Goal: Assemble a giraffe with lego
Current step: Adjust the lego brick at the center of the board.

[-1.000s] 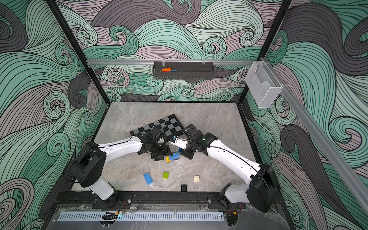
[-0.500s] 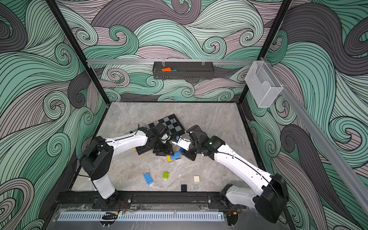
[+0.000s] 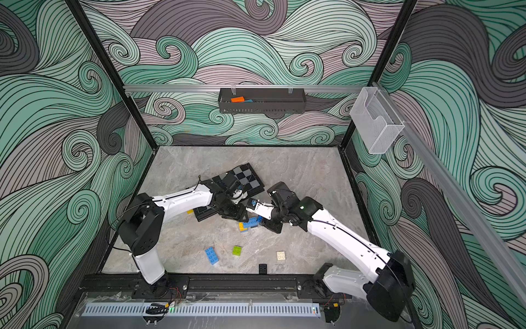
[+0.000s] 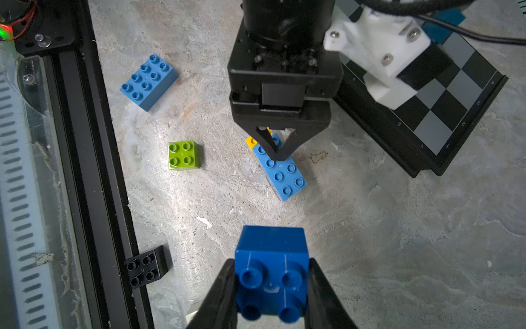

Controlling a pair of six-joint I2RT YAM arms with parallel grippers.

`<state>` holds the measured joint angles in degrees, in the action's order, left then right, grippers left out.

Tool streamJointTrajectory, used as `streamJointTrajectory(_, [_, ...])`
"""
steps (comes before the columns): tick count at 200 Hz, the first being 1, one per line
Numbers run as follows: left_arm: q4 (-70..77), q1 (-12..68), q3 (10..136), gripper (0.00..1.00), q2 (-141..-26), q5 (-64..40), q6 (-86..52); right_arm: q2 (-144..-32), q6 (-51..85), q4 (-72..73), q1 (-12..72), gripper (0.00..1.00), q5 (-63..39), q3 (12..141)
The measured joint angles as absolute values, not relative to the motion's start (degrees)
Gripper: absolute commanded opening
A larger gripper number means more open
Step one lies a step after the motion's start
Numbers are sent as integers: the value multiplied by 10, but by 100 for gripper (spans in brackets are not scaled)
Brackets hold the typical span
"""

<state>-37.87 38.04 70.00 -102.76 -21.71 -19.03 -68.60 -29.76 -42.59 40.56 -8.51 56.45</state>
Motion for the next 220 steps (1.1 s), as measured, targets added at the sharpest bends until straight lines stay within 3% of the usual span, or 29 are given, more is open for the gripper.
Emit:
streamJointTrajectory(37, [-380, 356, 690, 72, -974, -232, -263, -717, -339, -409, 405, 19, -91, 564])
streamJointTrajectory(124, [-381, 350, 575, 71, -852, -233, -455, -875, -444, -392, 406, 17, -99, 619])
streamJointTrajectory(175, [-363, 347, 553, 72, -847, -255, -480, -883, -474, -392, 407, 18, -70, 639])
streamJointTrajectory(220, [-294, 346, 553, 84, -884, -283, -522, -881, -486, -396, 408, 18, -50, 638])
